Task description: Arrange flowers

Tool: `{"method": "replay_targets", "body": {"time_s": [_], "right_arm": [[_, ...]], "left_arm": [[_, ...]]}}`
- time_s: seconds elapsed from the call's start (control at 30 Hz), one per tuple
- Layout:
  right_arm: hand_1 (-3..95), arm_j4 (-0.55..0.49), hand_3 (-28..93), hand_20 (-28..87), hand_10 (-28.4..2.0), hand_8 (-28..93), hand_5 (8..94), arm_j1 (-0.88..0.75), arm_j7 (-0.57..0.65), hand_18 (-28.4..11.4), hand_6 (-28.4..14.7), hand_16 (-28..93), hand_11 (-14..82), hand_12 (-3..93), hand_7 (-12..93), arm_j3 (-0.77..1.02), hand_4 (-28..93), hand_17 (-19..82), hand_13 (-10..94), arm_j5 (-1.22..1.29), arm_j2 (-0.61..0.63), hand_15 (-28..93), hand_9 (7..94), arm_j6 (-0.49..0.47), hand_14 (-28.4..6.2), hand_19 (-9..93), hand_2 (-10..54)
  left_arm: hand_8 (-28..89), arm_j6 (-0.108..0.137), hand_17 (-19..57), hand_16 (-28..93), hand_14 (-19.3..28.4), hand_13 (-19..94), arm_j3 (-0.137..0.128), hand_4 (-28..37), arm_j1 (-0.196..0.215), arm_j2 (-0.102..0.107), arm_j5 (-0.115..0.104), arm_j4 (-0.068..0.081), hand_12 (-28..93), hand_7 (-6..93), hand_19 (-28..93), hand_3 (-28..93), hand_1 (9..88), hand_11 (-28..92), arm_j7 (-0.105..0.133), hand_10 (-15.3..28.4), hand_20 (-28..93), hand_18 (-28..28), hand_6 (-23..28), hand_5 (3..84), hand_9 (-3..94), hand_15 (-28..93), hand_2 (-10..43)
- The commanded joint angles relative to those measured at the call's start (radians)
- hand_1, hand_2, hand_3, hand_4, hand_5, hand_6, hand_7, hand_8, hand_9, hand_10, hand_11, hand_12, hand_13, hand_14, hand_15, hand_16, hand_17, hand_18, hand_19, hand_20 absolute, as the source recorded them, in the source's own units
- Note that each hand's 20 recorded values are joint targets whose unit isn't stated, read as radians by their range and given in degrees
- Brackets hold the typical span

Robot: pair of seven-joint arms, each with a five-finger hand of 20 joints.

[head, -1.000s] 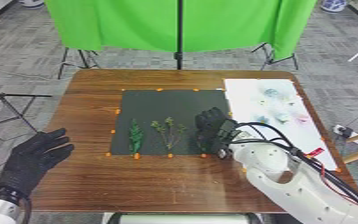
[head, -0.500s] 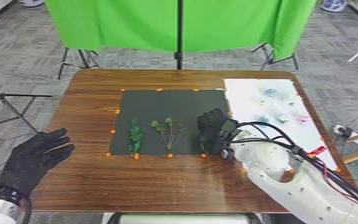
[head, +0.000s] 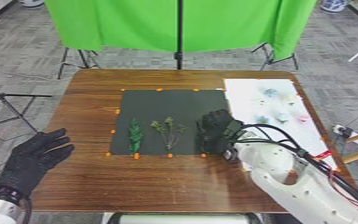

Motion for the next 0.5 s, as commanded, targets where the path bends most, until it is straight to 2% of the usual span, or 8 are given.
{"method": "replay_targets", "body": {"time_s": [0.03, 0.1, 0.13, 0.2, 0.27, 0.37, 0.43, 0.5], "right_arm": [[16.5, -0.065, 84, 40, -9.9, -24, 77.8, -0.069, 0.07, -21.2, -2.3, 33, 46.8, 31.2, 84, 0.156, -28, 36, 82, 0.105, 0.021, 73, 90.8, 0.068, -8.6, 87, -1.5], [14.3, -0.072, 83, 40, -10.1, -24, 74.5, -0.102, 0.085, -21.0, -2.6, 33, 46.8, 31.3, 82, 0.199, -28, 34, 78, 0.138, 0.048, 73, 90.4, 0.168, -9.6, 85, 1.5], [13.5, -0.08, 83, 40, -11.0, -24, 70.6, -0.12, 0.098, -20.8, -2.8, 32, 46.8, 30.9, 80, 0.228, -28, 32, 74, 0.148, 0.058, 73, 85.7, 0.179, -10.5, 83, 2.8], [12.8, -0.098, 83, 41, -12.5, -25, 65.5, -0.167, 0.123, -20.5, -3.6, 32, 49.3, 31.1, 74, 0.302, -28, 30, 69, 0.146, 0.074, 74, 76.5, 0.162, -11.4, 82, 4.0], [12.0, -0.101, 83, 41, -13.8, -25, 56.4, -0.201, 0.146, -20.5, -5.2, 31, 53.2, 31.5, 67, 0.345, -27, 29, 62, 0.145, 0.104, 75, 65.6, 0.165, -12.5, 81, 4.2], [17.4, -0.1, 86, 41, -13.9, -25, 48.8, -0.251, 0.191, -20.1, -6.6, 29, 55.2, 29.7, 53, 0.395, -24, 28, 54, 0.113, 0.145, 75, 54.3, 0.146, -12.7, 81, 2.4], [21.1, -0.087, 88, 40, -13.6, -25, 46.5, -0.28, 0.191, -19.6, -6.9, 26, 52.7, 26.5, 46, 0.413, -24, 27, 51, 0.082, 0.167, 73, 49.8, 0.144, -11.7, 80, 0.3], [23.3, -0.079, 89, 40, -12.4, -22, 45.9, -0.305, 0.2, -19.3, -7.6, 23, 45.0, 22.5, 36, 0.429, -25, 26, 50, 0.04, 0.179, 70, 48.2, 0.108, -10.5, 80, -1.9]], "left_arm": [[-12, 0.005, -6.3, -7, 18.4, 28, 0.001, -28.3, 0.017, -0.008, 0.004, 0.003, 14, 24.6, 63, 73, 26.7, 34, -0.001, 15.6, -3, 23.9, 6.7, 41.3, 34.6, 51, 6.1], [-12, 0.006, -6.3, -7, 18.4, 28, -0.002, -28.3, 0.023, -0.01, 0.003, 0.001, 14, 24.7, 63, 73, 26.6, 34, 0.001, 15.6, -3, 23.8, 6.7, 41.3, 34.7, 51, 6.1], [-12, 0.006, -6.3, -7, 18.4, 28, -0.003, -28.3, 0.024, -0.01, 0.003, 0.001, 14, 24.6, 63, 73, 26.6, 34, 0.0, 15.6, -3, 23.8, 6.7, 41.3, 34.7, 51, 6.1], [-12, 0.008, -6.3, -7, 18.4, 28, -0.004, -28.3, 0.029, -0.012, 0.003, -0.001, 14, 24.7, 63, 73, 26.6, 34, 0.002, 15.6, -3, 23.8, 6.8, 41.3, 34.7, 51, 6.1], [-12, 0.014, -6.3, -7, 18.4, 28, -0.004, -28.3, 0.036, -0.006, -0.001, -0.003, 14, 24.6, 63, 73, 26.7, 34, 0.008, 15.6, -3, 23.8, 6.8, 41.4, 34.7, 51, 6.1], [-12, 0.009, -6.3, -7, 18.4, 28, -0.006, -28.3, 0.032, -0.006, 0.0, -0.001, 14, 24.7, 63, 73, 26.7, 34, 0.006, 15.7, -3, 23.9, 6.8, 41.4, 34.7, 51, 6.0], [-12, 0.011, -6.3, -7, 18.4, 28, -0.006, -28.3, 0.032, -0.005, 0.001, -0.001, 14, 24.6, 63, 73, 26.7, 34, 0.007, 15.6, -3, 23.9, 6.9, 41.4, 34.7, 51, 6.1], [-12, 0.009, -6.3, -7, 18.4, 28, -0.006, -28.3, 0.029, -0.005, 0.001, 0.0, 14, 24.6, 63, 73, 26.7, 34, 0.003, 15.6, -3, 23.8, 6.8, 41.4, 34.7, 51, 6.1]]}}
